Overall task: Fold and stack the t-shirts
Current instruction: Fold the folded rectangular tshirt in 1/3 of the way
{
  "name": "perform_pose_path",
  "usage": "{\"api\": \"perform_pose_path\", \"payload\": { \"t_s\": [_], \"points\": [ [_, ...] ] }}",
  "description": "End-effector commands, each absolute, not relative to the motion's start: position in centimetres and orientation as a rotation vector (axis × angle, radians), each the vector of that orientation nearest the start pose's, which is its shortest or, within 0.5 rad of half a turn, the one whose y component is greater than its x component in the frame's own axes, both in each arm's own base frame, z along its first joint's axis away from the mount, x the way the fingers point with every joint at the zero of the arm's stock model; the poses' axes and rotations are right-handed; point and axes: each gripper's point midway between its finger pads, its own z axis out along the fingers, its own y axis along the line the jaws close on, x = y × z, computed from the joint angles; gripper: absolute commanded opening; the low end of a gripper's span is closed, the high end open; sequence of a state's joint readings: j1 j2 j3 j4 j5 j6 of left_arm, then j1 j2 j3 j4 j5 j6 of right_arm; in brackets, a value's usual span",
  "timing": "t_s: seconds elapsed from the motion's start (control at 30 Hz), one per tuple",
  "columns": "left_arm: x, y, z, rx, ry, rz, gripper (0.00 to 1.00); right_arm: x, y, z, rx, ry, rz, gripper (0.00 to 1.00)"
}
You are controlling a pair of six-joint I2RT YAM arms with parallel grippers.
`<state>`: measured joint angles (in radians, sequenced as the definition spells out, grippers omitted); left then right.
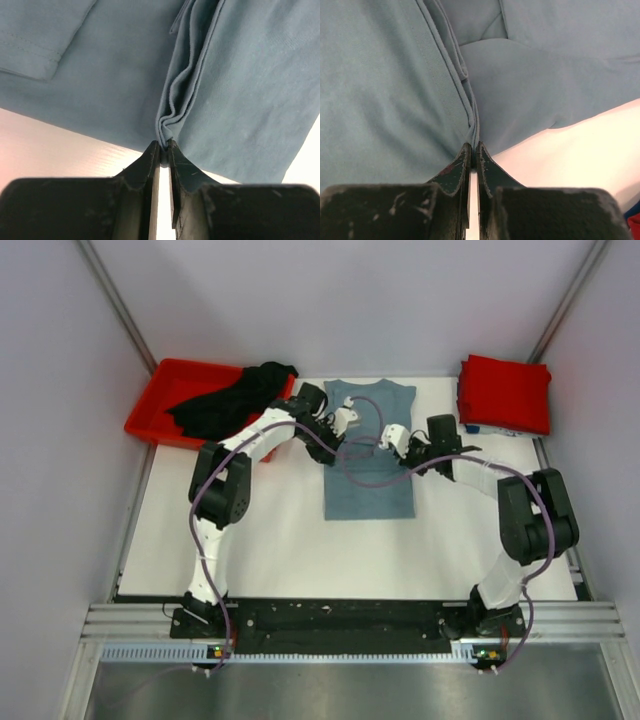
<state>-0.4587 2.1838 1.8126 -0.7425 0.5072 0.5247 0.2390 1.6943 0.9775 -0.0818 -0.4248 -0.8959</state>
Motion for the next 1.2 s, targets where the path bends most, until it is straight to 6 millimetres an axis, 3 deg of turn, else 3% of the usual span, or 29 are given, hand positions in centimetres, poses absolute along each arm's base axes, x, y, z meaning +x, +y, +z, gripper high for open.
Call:
{"api": "perform_pose_path", "payload": {
  "t_s": [0.0,0.1,0.2,0.27,0.37,0.43,0.5,0.57,0.63,0.83,0.93,1.03,1.17],
  "points": [
    [43.8,-28.7,8.3,1.325,2.141,-0.615,0.14,44.2,13.8,8.1,-1.313,1.830,0.091,0.04],
    [44.5,-28.6,8.3,1.299,2.143,-0.585,0.18,45.7,13.5,8.1,-1.255,1.855,0.060,0.27],
    [46.5,-27.8,8.5,1.223,2.161,-0.465,0.39,49.0,11.8,10.5,-1.020,1.910,-0.047,0.31],
    [48.4,-26.8,9.8,1.160,2.147,-0.364,0.46,50.7,9.2,13.0,-0.748,1.984,-0.086,0.33],
    [49.5,-26.1,12.8,1.119,2.109,-0.337,0.50,49.4,8.2,15.6,-0.425,2.134,0.082,0.33],
    [47.7,-26.7,14.4,1.172,2.068,-0.417,0.44,47.1,9.4,15.9,-0.344,2.208,0.215,0.28],
    [44.5,-28.6,14.4,1.252,2.019,-0.595,0.39,44.1,11.7,15.1,-0.250,2.276,0.423,0.18],
    [41.4,-29.8,12.6,1.331,2.028,-0.708,0.38,41.4,13.8,13.7,-0.207,2.324,0.596,0.08],
    [40.3,-30.0,10.7,1.362,2.073,-0.739,0.35,39.3,15.2,11.5,-0.213,2.367,0.708,0.01],
    [41.2,-29.6,7.5,1.284,2.227,-0.732,0.29,38.7,16.2,7.4,-0.224,2.434,0.788,0.00],
    [41.3,-29.4,6.0,1.257,2.279,-0.720,0.29,39.3,15.5,5.2,-0.192,2.497,0.741,0.00],
    [42.0,-29.0,5.3,1.229,2.329,-0.698,0.29,39.4,13.7,3.4,-0.054,2.569,0.673,0.00],
    [43.5,-28.1,5.6,1.198,2.338,-0.621,0.31,39.1,11.9,3.1,0.056,2.595,0.633,0.00]
  ]
}}
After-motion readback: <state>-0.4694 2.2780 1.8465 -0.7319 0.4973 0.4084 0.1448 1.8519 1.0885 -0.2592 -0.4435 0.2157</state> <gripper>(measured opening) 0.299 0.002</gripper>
